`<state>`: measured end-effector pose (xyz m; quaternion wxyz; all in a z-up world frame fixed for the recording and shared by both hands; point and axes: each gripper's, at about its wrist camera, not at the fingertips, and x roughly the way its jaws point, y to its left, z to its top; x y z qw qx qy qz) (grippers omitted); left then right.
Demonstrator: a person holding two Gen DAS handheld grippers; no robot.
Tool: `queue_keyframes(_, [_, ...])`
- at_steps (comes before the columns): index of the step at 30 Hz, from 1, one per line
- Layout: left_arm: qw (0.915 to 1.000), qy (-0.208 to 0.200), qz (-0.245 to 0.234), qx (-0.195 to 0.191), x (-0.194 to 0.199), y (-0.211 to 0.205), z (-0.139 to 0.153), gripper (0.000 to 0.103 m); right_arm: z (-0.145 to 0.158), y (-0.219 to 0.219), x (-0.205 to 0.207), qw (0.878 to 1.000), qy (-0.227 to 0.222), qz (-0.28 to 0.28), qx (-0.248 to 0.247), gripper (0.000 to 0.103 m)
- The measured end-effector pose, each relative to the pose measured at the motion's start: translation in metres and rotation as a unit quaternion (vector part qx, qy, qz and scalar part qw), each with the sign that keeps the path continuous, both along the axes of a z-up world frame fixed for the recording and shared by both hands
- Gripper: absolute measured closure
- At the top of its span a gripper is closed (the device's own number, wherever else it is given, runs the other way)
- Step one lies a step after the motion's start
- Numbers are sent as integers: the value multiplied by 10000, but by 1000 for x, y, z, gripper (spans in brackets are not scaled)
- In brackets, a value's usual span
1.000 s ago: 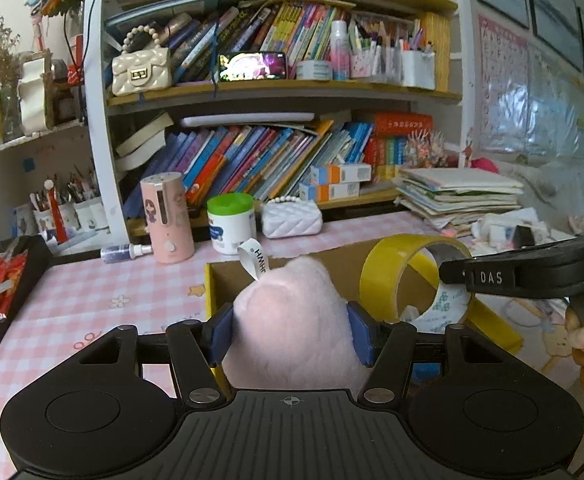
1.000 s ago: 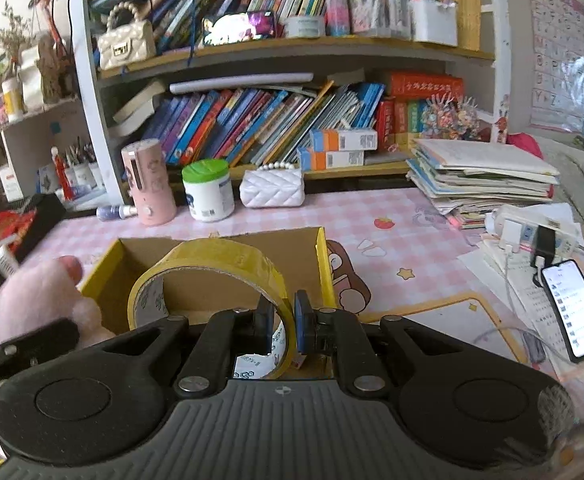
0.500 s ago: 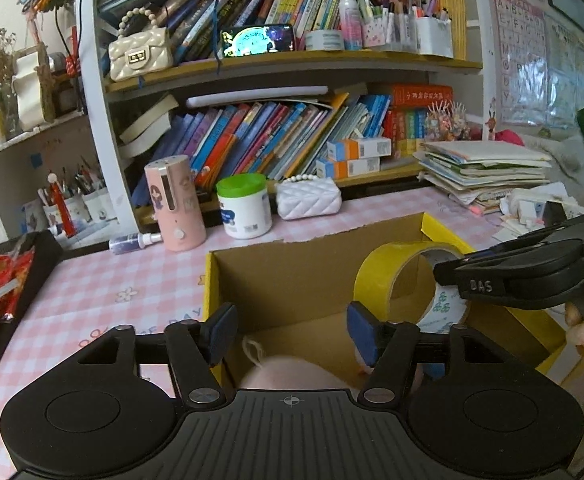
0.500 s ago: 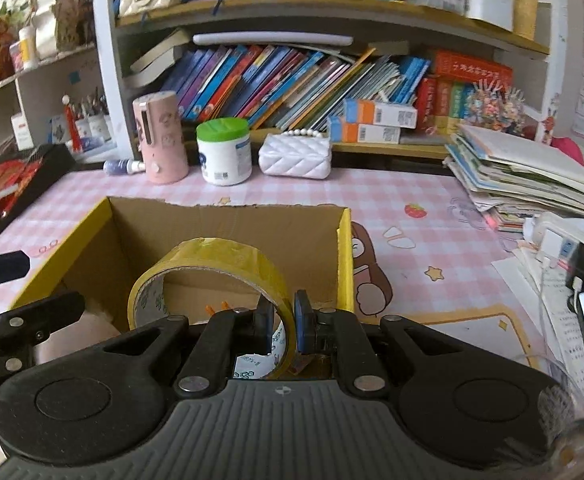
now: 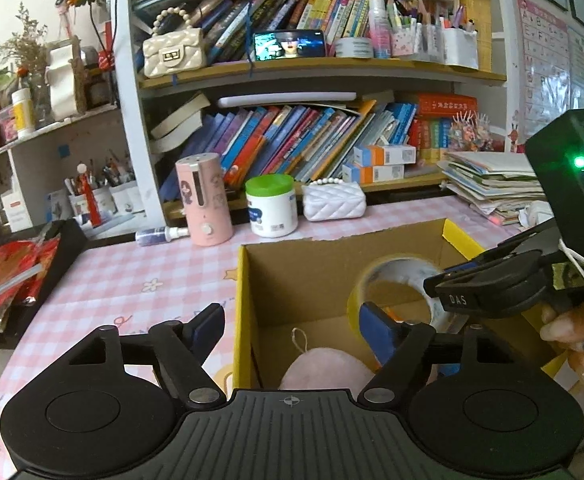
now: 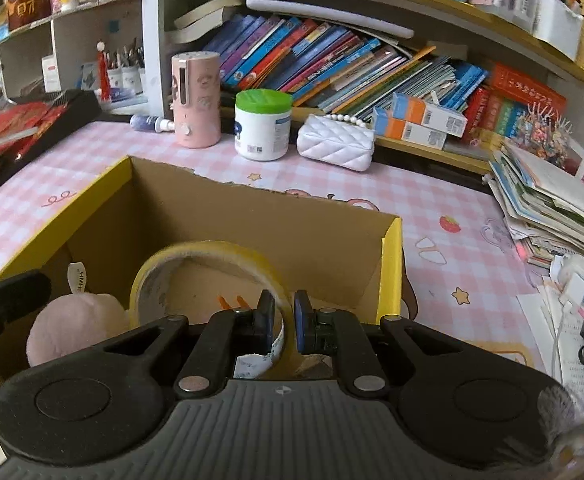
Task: Organize objects
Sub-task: 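Open the left tool to drop the pig while the right tool releases the tape roll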
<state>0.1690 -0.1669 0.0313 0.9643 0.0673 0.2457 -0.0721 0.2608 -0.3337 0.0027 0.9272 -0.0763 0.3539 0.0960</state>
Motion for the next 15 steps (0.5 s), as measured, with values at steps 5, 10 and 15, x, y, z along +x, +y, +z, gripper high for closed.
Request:
queue_keyframes(5, [9999,-49,127,-41,-5,4,2,18,-3,3,2,10000,69,37,-40,88])
queue_keyframes(10, [9995,-93,289,-82,-11,9,3,15,-2,4,-4,10000,33,63,13,77])
queue_keyframes(15, [9990,-132,414,-109,-20,15,5,14,2,2,-14,9998,-47,-42,210,75])
